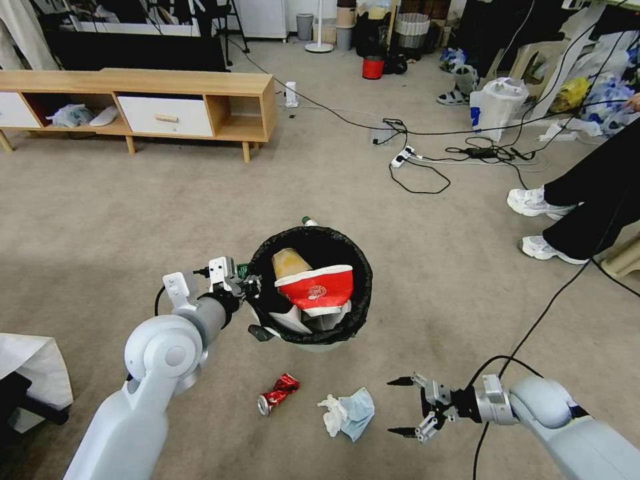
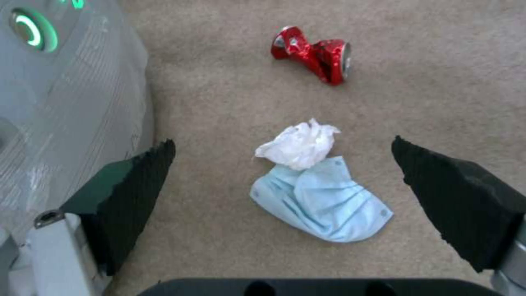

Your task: Pick up the trash bin and place the garbage on the floor into it.

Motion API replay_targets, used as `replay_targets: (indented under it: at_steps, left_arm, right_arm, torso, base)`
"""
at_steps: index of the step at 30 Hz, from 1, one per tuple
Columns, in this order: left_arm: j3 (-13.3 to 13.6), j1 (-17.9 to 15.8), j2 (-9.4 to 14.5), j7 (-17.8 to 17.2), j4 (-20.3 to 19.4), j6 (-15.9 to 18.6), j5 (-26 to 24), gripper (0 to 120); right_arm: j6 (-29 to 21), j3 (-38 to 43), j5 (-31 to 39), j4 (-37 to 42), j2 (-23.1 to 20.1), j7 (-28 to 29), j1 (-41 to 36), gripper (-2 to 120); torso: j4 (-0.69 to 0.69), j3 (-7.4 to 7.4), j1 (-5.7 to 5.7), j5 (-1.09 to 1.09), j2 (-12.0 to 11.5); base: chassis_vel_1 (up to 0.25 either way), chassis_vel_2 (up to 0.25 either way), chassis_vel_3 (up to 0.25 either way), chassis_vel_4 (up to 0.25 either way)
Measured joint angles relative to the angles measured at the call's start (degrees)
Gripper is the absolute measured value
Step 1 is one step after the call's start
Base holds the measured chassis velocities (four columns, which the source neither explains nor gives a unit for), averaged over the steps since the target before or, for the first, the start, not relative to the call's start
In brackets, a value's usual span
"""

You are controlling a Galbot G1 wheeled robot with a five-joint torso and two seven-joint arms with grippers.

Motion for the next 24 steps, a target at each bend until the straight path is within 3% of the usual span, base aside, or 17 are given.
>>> replay_targets:
  at_steps: [12, 24]
  left_arm:
    - [0.3, 0.6, -0.6, 0.2, -0.3, -0.1, 1.0, 3]
    - [0.1, 1.8, -0.6, 0.4, -1.0, -0.1, 1.5, 3]
  right_arm:
    - [0.8, -3.2, -1.0, -3.2, 0.9, 0.5, 1.3, 100]
    - [3.0, -3.0, -2.1, -11.2, 3.7, 1.0, 4.3, 100]
  torso:
    - [0.0, 0.0, 0.0, 0.0, 0.0]
    - [0.0, 0.0, 0.0, 0.0, 0.0]
  base:
    - [0.0, 0.0, 0.0, 0.0]
    - [0.0, 0.0, 0.0, 0.0]
